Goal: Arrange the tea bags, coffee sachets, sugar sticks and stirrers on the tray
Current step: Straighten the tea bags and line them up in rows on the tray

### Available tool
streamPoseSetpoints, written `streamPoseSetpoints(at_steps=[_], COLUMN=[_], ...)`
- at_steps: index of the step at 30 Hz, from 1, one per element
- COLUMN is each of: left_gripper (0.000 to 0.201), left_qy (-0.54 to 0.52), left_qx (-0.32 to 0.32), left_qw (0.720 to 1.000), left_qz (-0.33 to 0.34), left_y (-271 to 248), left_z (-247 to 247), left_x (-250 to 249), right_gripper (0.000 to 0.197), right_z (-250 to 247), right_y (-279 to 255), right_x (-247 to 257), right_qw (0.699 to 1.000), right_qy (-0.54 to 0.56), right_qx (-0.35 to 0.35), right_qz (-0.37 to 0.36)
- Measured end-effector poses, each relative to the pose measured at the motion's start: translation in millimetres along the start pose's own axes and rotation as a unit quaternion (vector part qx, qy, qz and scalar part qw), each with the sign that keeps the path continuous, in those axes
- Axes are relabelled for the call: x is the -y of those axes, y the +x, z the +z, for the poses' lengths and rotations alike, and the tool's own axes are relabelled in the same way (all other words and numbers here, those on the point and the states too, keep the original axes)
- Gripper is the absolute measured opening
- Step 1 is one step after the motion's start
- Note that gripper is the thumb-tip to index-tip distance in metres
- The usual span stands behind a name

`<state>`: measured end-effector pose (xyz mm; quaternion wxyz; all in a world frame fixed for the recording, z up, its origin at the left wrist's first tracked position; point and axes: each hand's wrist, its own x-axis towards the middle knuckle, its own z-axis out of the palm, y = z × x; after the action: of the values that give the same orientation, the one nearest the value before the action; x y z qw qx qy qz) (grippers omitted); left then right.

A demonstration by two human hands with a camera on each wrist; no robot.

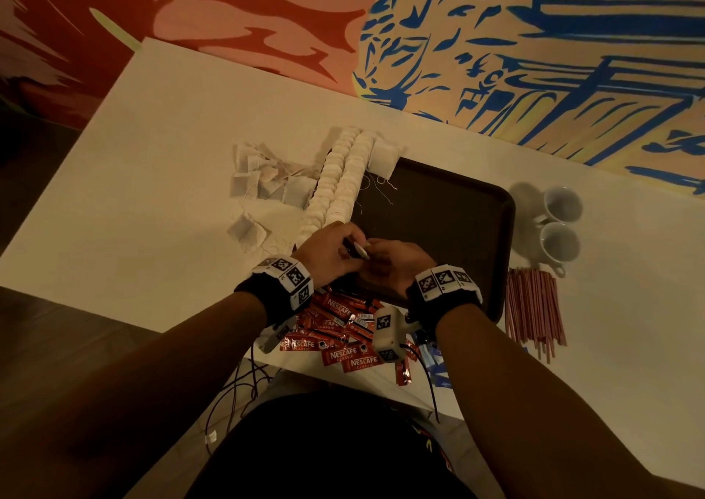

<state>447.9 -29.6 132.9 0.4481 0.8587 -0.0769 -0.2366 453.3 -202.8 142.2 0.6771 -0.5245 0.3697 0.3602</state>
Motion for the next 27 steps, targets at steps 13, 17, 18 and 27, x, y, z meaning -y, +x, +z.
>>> streamPoseSetpoints(at_steps=[13,17,18,27], left_gripper=[0.002,0.005,0.004,0.002], left_qy=[-0.159,-0.116,-0.092,0.074], left_qx=[-0.059,-0.065,-0.072,-0.097], left_qw=[0.98,0.986,0.989,0.986], left_qz=[-0.104,-0.098,-0.096,-0.118], left_y=[13,12,11,19], left_z=[-12,-15,-15,-6], left_x=[-4,-2,1,5], right_gripper=[0.033,0.024,0.021,0.019], right_z=[-6,-7,-7,-5], right_y=[3,9,10,22], right_x=[-1,0,0,-1], right_qw=[0.988,0.976,0.973,0.944], right_qy=[-0.125,-0.188,-0.203,-0.303], right_qx=[0.056,0.014,0.003,-0.056], right_qz=[-0.076,-0.104,-0.11,-0.122])
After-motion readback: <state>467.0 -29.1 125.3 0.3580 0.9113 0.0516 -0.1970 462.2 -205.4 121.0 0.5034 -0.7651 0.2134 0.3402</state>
